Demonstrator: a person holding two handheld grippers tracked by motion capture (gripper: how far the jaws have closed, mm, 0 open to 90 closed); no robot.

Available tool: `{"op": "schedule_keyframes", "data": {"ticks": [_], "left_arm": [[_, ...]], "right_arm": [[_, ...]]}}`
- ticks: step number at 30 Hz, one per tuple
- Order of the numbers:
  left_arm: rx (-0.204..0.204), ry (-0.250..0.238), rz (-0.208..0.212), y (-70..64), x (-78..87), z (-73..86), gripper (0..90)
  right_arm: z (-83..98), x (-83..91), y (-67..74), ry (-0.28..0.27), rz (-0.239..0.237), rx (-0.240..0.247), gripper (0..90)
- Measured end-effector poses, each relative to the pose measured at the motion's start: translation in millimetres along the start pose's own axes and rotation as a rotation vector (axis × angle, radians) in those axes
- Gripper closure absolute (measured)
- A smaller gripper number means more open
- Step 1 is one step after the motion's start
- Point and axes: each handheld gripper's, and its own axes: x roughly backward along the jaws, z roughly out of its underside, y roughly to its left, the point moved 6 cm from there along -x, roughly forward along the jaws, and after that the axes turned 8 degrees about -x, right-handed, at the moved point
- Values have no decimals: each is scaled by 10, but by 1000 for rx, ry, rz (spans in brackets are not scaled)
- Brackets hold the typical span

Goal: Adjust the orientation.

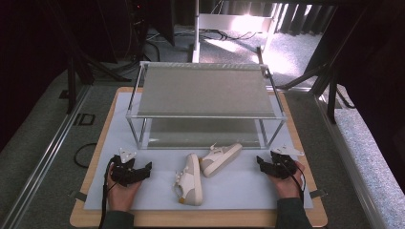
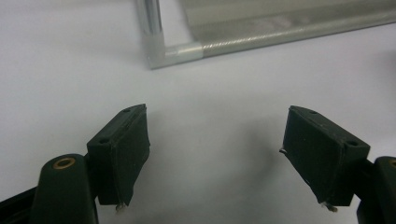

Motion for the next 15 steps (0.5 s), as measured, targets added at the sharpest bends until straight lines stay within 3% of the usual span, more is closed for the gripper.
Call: {"op": "schedule_keyframes", "data": {"ticks": [9,15], "left_arm": [[-42,-73,40,-144,182,-54,264],[-84,-110,73,-294,291,-114,272]], "right_arm": [[-9,151,145,-75,-20,62,390],[-6,223,271,-77,-53,80,396]]}}
